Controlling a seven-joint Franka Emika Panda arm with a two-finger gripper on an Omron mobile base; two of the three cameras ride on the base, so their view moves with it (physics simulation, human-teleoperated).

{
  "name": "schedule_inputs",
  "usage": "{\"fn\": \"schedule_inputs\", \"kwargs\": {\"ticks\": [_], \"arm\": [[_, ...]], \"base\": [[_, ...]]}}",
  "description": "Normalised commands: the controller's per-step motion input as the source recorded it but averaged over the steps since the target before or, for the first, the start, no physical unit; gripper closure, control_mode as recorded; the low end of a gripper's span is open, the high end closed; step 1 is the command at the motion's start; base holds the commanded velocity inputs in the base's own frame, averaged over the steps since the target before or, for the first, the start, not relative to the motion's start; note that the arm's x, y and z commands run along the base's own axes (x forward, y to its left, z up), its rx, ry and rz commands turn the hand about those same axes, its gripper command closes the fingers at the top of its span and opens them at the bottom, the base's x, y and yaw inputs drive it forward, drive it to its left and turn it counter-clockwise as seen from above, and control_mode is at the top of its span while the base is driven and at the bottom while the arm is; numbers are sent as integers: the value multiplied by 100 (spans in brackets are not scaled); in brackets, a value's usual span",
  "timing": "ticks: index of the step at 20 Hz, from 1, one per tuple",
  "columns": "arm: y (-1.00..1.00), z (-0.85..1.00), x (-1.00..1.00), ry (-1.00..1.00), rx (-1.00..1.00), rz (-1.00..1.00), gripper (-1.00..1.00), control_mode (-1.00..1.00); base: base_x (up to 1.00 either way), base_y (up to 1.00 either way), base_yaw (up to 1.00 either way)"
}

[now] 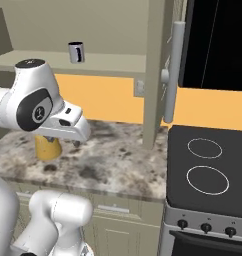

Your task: There is a tray on the dining counter. Grab the cup, mug, and pitcher and place them on the tray. The pitcher may be placed next to the tray if it cannot fit the tray.

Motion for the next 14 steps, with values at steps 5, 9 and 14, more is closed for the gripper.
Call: {"fn": "schedule_inputs", "kwargs": {"ticks": [5,9,14], "arm": [[0,0,0,0,0,0,-100,100],[0,0,0,0,0,0,-100,100],[0,0,0,0,0,0,-100,100]], "base": [[14,-2,-4],[39,-1,-5],[37,-6,-1]]}}
